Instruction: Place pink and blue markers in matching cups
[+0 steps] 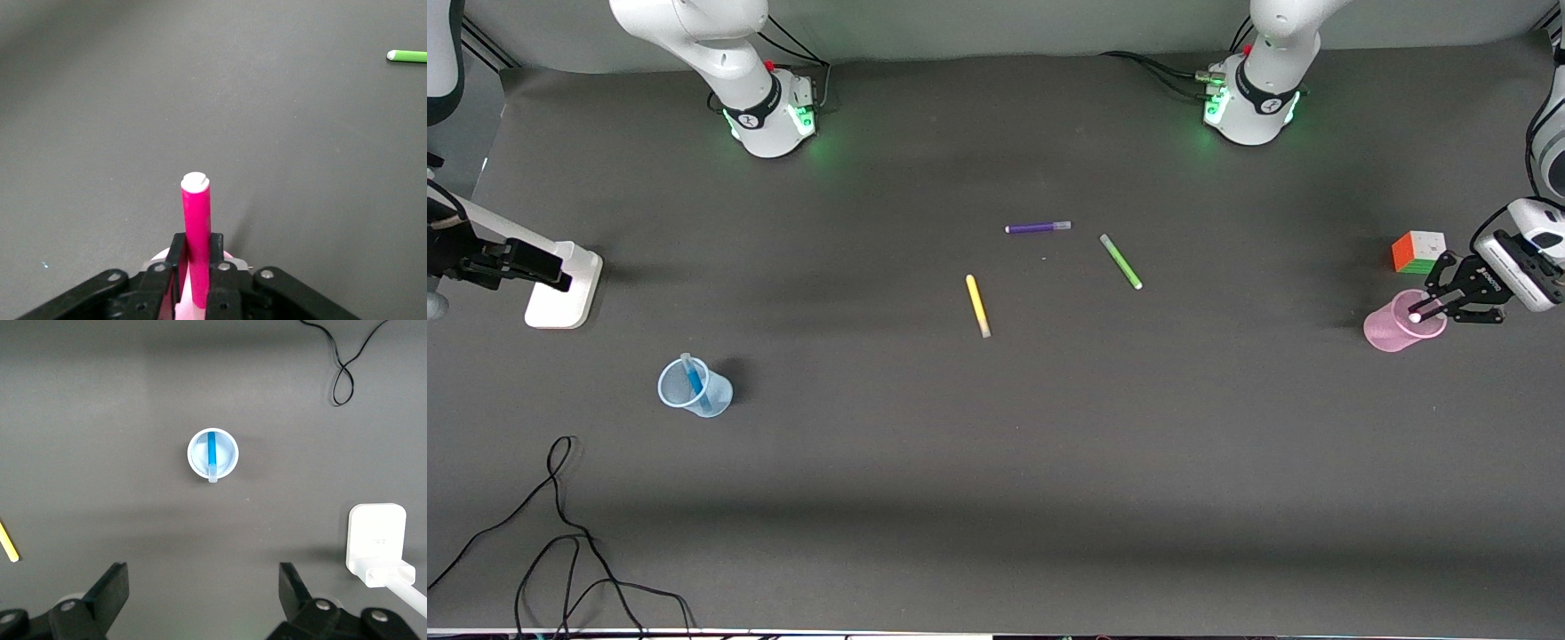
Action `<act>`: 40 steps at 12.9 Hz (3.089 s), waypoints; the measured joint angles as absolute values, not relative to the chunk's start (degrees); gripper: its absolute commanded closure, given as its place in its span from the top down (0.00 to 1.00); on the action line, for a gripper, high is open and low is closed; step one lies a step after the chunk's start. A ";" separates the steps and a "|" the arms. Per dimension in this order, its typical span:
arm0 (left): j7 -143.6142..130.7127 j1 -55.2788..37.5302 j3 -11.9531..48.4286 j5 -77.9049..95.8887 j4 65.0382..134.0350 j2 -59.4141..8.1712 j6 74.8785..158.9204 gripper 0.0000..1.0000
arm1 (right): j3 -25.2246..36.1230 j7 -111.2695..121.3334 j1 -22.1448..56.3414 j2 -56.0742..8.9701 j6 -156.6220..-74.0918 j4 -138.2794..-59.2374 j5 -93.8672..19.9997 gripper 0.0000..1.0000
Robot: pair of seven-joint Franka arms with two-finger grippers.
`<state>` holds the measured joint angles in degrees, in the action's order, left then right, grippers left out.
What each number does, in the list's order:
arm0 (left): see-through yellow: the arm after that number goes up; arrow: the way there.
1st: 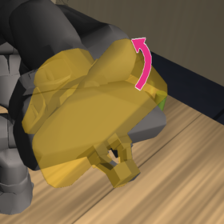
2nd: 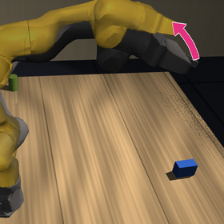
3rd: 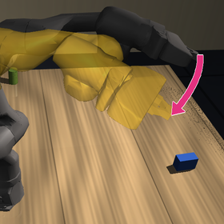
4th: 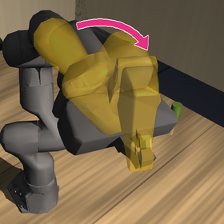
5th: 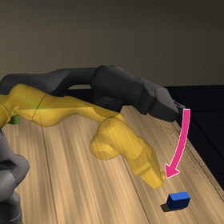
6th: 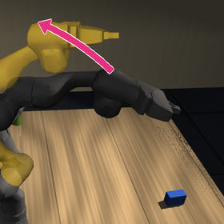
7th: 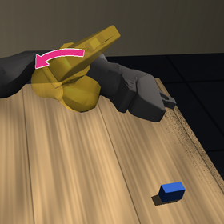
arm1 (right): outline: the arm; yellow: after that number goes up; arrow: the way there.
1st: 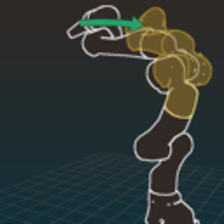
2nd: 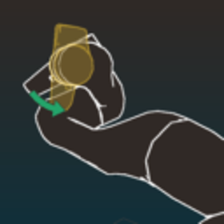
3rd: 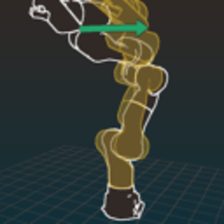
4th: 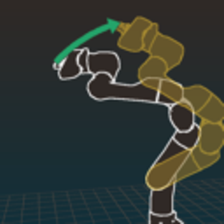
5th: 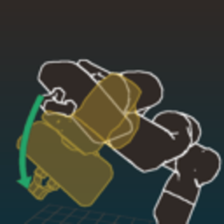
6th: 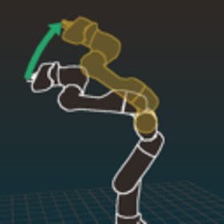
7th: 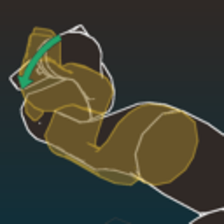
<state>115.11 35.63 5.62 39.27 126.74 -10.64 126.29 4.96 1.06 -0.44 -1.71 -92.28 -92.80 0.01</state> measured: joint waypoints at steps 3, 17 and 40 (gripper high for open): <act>115.21 35.63 5.70 39.35 126.53 -10.63 126.29 1.00 | 4.99 1.06 -0.44 -1.71 -92.28 -92.71 0.01 1.00; 17.04 7.74 9.51 0.79 96.89 1.96 86.94 1.00 | 4.97 1.06 -0.41 -1.71 -92.28 -92.45 0.01 1.00; 0.16 -2.28 6.18 -3.64 95.09 -0.05 88.30 1.00 | 5.00 1.06 -0.41 -1.71 -92.28 -92.37 0.01 1.00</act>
